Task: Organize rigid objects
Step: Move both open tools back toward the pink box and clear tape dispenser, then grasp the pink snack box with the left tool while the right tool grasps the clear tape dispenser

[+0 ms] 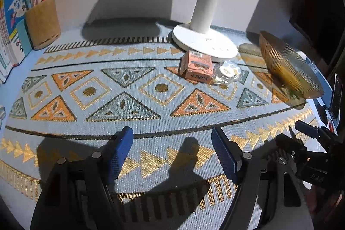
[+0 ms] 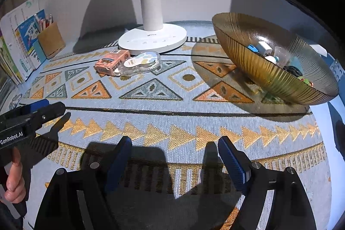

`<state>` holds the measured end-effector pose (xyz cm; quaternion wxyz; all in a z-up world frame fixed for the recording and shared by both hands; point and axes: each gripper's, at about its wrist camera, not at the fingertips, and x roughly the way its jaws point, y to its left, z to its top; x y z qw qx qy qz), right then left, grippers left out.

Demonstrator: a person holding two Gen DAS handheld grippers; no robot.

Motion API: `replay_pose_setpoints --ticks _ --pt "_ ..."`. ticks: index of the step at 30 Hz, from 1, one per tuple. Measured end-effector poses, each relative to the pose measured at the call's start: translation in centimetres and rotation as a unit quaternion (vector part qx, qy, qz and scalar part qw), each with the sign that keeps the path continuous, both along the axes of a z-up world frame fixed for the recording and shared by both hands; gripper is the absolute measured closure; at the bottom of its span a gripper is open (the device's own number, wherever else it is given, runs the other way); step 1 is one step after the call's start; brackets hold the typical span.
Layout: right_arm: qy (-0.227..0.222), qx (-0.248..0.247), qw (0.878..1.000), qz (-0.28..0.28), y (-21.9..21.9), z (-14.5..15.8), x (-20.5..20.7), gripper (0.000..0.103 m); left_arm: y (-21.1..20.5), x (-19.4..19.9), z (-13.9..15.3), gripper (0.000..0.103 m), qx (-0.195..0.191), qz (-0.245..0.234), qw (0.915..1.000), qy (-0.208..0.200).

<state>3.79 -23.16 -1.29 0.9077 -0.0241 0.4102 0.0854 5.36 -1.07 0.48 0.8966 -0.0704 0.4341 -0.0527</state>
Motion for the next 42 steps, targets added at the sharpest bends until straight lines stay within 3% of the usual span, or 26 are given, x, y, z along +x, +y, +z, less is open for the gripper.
replay_pose_setpoints --ticks 3,5,10,18,23,32,35,37,42 --pt "0.050 0.023 0.998 -0.001 0.1 0.0 1.4 0.022 0.0 1.9 0.6 0.030 -0.007 -0.029 0.9989 0.038" --pt "0.074 0.058 0.996 -0.005 0.2 0.6 2.8 0.022 0.0 3.6 1.6 0.030 -0.012 -0.045 0.9983 0.035" --pt "0.094 0.163 0.979 -0.073 -0.2 1.8 7.4 0.022 -2.3 8.1 1.9 0.030 0.015 -0.101 0.9948 0.006" --pt "0.114 0.250 0.952 -0.139 0.0 1.0 12.3 0.023 -3.2 10.6 0.6 0.030 0.005 -0.123 0.9924 0.004" --pt "0.105 0.226 0.954 -0.169 2.1 0.9 13.3 0.022 -2.8 10.6 -0.4 0.031 0.016 -0.127 0.9918 0.004" --pt "0.083 0.086 0.969 -0.218 6.8 1.0 14.5 0.022 -2.9 10.3 -0.3 0.031 0.024 -0.135 0.9905 -0.009" --pt "0.072 0.073 0.974 -0.203 7.3 1.0 14.4 0.029 -2.8 10.5 -0.5 0.031 0.023 -0.137 0.9902 0.000" --pt "0.071 0.080 0.976 -0.187 6.9 1.2 14.1 0.049 -2.8 10.5 -0.5 0.031 0.020 -0.139 0.9901 0.000" --pt "0.090 0.116 0.984 -0.099 4.0 1.0 12.9 0.054 -2.9 10.3 -0.5 0.031 0.020 -0.139 0.9900 0.000"
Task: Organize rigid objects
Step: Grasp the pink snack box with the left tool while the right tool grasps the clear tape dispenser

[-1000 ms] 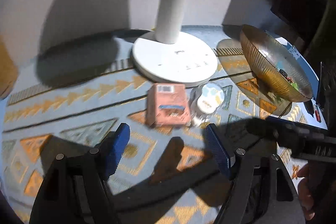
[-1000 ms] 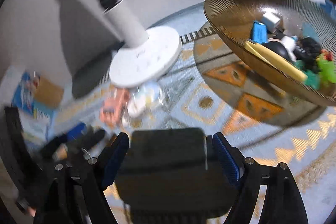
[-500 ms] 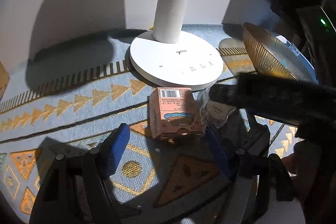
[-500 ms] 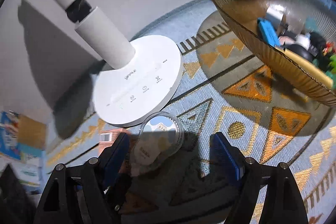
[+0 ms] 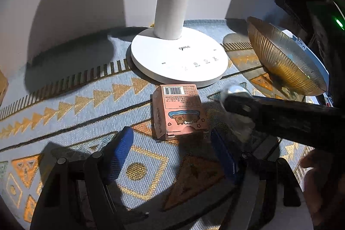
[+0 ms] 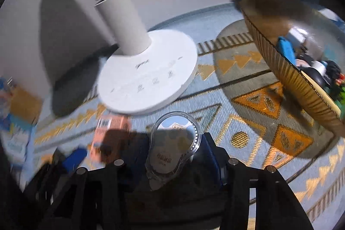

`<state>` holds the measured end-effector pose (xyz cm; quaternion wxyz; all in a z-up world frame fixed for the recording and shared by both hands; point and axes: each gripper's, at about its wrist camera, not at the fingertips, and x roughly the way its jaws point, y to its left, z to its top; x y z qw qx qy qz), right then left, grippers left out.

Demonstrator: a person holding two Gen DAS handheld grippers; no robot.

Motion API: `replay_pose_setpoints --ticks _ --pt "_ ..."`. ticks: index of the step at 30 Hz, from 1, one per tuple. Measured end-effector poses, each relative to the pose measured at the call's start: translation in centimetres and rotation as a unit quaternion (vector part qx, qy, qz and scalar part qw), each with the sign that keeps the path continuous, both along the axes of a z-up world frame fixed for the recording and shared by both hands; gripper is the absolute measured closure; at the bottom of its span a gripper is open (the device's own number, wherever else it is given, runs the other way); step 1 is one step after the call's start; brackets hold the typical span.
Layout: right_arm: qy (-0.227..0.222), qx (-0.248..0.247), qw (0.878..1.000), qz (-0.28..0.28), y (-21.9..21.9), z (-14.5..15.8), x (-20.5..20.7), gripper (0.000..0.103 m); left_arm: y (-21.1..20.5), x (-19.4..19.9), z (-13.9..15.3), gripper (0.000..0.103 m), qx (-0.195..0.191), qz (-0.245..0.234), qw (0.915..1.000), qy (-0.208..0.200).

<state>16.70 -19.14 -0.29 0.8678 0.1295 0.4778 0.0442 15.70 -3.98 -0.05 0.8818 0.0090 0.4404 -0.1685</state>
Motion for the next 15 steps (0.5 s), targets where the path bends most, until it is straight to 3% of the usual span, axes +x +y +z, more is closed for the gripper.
replay_pose_setpoints --ticks 2,6,7,10,12,15 --pt "-0.004 0.003 0.998 0.060 -0.7 -0.2 -0.6 0.054 0.0 0.1 0.0 0.031 -0.001 0.005 1.0000 0.001" --pt "-0.025 -0.039 0.985 0.169 -1.4 -0.3 -2.5 0.054 -0.2 1.0 0.0 0.031 0.001 0.025 0.9997 0.006" --pt "-0.025 -0.043 0.982 0.181 -1.6 -0.3 -2.9 0.050 -0.4 1.2 -0.1 0.031 0.005 0.030 0.9995 0.006" --pt "-0.014 -0.006 0.986 0.165 -3.3 -0.4 -3.2 0.035 -1.6 1.8 -0.2 0.031 0.037 0.037 0.9986 0.005" --pt "-0.013 0.012 0.988 0.152 -3.4 -0.6 -3.4 0.034 -2.4 2.2 -0.3 0.032 0.055 0.041 0.9976 0.001" --pt "-0.024 -0.014 0.992 0.123 -2.5 -0.6 -4.2 0.034 -3.0 2.5 -0.3 0.044 0.064 0.041 0.9971 -0.006"
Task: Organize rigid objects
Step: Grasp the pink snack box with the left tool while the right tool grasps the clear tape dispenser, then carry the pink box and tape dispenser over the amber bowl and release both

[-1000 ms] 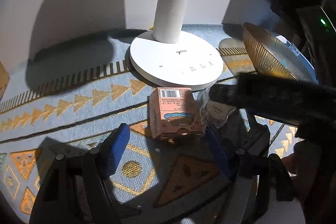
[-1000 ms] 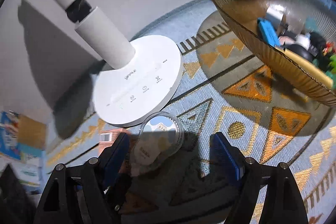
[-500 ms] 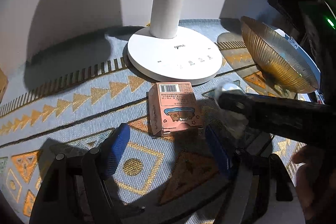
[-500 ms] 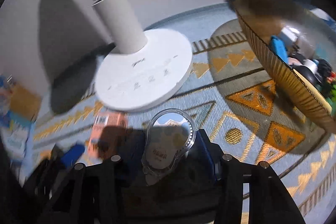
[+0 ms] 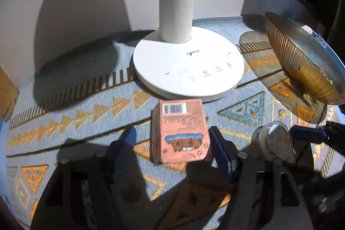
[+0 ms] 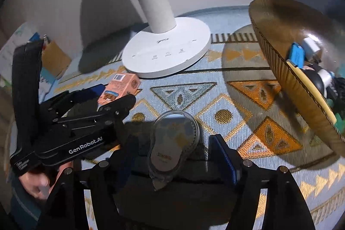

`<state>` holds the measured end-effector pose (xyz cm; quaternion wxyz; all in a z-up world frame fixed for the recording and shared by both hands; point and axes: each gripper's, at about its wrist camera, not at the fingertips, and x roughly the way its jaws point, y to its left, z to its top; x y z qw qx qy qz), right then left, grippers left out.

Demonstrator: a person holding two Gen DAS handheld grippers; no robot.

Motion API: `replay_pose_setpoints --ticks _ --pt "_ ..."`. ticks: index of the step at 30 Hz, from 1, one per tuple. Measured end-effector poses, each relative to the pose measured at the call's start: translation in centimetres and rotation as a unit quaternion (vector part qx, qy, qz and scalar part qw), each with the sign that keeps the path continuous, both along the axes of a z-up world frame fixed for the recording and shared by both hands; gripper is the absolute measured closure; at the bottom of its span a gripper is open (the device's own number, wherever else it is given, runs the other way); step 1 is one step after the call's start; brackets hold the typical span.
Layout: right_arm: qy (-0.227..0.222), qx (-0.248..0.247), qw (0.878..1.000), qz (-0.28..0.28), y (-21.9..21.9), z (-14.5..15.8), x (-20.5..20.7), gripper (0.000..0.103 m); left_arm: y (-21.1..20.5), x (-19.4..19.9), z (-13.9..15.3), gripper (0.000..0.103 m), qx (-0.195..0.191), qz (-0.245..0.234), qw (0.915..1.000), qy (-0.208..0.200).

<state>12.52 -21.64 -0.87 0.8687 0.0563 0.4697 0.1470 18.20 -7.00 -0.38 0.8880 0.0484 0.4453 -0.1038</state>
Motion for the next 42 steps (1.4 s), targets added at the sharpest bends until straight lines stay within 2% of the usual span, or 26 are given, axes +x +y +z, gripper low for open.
replay_pose_setpoints --ticks 2,4,6,9,11,17,21,26,29,32,33,34,39,42 --pt "-0.009 -0.032 0.999 -0.018 1.0 -0.1 -0.2 0.037 -0.3 -0.1 0.1 0.065 0.002 -0.004 1.0000 -0.003" --pt "-0.019 -0.073 0.997 -0.030 1.9 -0.1 0.2 0.055 -0.4 -0.5 0.2 0.066 0.005 -0.002 1.0000 -0.002" --pt "-0.026 -0.076 0.996 -0.024 2.0 -0.1 0.0 0.055 -0.3 -1.2 0.3 0.066 0.005 -0.001 1.0000 -0.002" --pt "-0.022 -0.039 0.999 -0.005 1.2 0.0 -0.8 0.055 0.6 -3.5 0.9 0.066 -0.013 0.004 0.9999 -0.003" --pt "-0.025 -0.001 1.000 0.013 0.3 0.3 -2.4 0.055 1.7 -5.7 1.5 0.066 -0.029 0.015 0.9994 -0.007" --pt "-0.044 0.035 0.997 0.046 -2.0 0.5 -8.1 0.055 3.3 -12.1 2.9 0.066 -0.057 0.039 0.9972 -0.028" --pt "-0.052 0.012 0.997 0.054 -2.1 -0.2 -10.0 0.055 2.8 -15.3 2.9 0.066 -0.052 0.047 0.9966 -0.043" --pt "-0.071 -0.034 0.995 0.056 -2.1 -1.0 -11.0 0.055 2.4 -15.8 1.8 0.066 -0.049 0.051 0.9963 -0.048" --pt "-0.062 -0.024 0.996 0.055 -2.6 -1.3 -10.8 0.055 2.4 -15.8 1.1 0.066 -0.041 0.057 0.9965 -0.044" --pt "-0.060 -0.015 0.996 0.060 -2.6 -1.4 -10.8 0.046 2.7 -16.2 1.5 0.066 -0.056 0.050 0.9957 -0.055" --pt "-0.061 -0.027 0.996 0.058 -2.3 -1.5 -10.8 0.036 2.7 -16.3 1.5 0.066 -0.056 0.048 0.9956 -0.058" --pt "-0.059 -0.039 0.996 0.054 -2.1 -1.6 -10.8 0.033 2.6 -16.4 1.5 0.066 -0.055 0.048 0.9955 -0.060" --pt "-0.062 -0.062 0.995 0.045 -1.6 -1.8 -10.7 0.035 2.0 -16.6 1.7 0.066 -0.045 0.042 0.9959 -0.066" --pt "-0.067 -0.097 0.992 0.036 -0.7 -1.9 -10.8 0.036 2.0 -16.5 1.6 0.066 -0.041 0.044 0.9962 -0.062"
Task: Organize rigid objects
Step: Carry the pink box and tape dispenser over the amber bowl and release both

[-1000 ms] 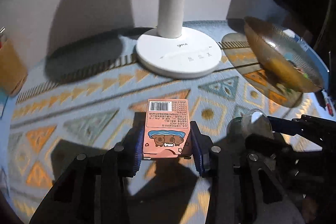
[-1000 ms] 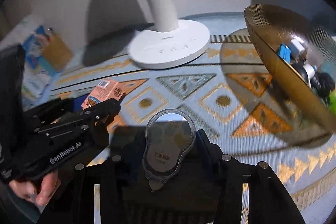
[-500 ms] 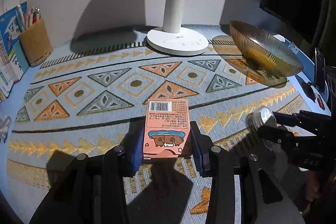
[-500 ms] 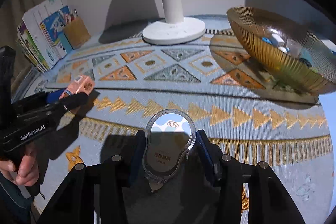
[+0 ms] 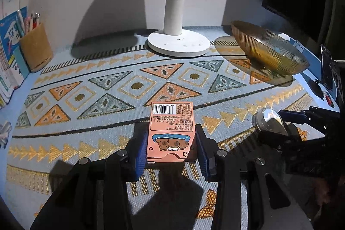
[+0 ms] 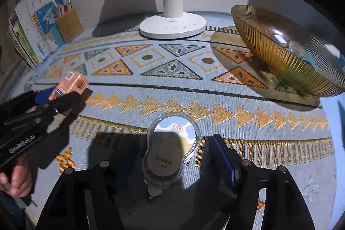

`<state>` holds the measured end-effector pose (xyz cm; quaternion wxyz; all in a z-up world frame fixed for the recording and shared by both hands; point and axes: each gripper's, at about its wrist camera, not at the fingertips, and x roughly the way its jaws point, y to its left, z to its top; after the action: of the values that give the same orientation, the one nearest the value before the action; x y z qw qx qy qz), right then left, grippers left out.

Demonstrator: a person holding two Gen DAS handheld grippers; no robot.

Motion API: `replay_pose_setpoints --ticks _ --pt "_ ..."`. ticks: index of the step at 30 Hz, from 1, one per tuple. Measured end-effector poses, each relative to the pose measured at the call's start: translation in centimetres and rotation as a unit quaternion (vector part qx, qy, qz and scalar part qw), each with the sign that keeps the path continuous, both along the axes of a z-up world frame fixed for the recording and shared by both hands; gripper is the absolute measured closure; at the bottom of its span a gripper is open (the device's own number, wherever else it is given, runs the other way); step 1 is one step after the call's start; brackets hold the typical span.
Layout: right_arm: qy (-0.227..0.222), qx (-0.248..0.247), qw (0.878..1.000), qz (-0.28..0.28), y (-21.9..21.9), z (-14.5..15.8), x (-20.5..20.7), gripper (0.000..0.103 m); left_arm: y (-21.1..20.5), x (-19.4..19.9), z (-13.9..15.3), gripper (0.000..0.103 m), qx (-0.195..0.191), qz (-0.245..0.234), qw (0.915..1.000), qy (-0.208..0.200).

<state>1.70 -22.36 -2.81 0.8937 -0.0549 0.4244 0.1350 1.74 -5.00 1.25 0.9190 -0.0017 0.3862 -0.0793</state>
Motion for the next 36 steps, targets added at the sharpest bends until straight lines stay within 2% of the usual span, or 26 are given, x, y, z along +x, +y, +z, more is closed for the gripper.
replay_pose_setpoints --ticks 1,11,13,16,18,22,25,29,33,36 --pt "-0.005 -0.015 1.000 -0.006 0.5 0.0 -0.1 0.037 0.1 0.1 -0.1 0.066 0.000 0.001 1.0000 0.003" --pt "-0.004 -0.007 0.998 -0.070 1.1 0.2 -0.7 0.044 -0.2 0.1 -0.1 0.066 0.008 0.002 1.0000 0.006" --pt "-0.007 -0.004 0.997 -0.074 1.3 0.4 -0.7 0.055 0.0 0.1 -0.1 0.066 0.006 0.004 1.0000 0.006" --pt "-0.009 -0.001 0.997 -0.070 1.8 0.5 -0.7 0.055 0.5 0.2 0.0 0.066 -0.001 0.010 0.9999 0.004" --pt "-0.009 0.021 0.998 -0.055 2.0 0.7 -0.9 0.055 0.5 0.1 0.2 0.066 -0.002 0.014 0.9999 -0.001" --pt "-0.007 0.104 0.994 -0.022 1.0 1.9 -1.3 0.055 -0.2 -0.2 1.0 0.066 0.008 0.007 0.9999 -0.008" --pt "-0.020 0.130 0.991 -0.016 -0.6 3.5 -1.6 0.055 -1.0 -0.2 2.8 0.066 0.006 0.001 0.9998 -0.018" --pt "-0.068 0.153 0.985 -0.036 -5.0 7.1 -1.9 0.055 -2.9 1.5 6.9 0.066 -0.009 -0.022 0.9989 -0.041" --pt "-0.125 0.186 0.972 -0.073 -11.9 11.1 -2.0 0.055 -6.8 4.5 11.3 0.066 -0.033 -0.073 0.9947 -0.064" --pt "-0.161 0.172 0.964 -0.127 -16.5 13.9 -1.2 0.055 -10.5 6.4 13.6 0.066 -0.059 -0.122 0.9879 -0.076"
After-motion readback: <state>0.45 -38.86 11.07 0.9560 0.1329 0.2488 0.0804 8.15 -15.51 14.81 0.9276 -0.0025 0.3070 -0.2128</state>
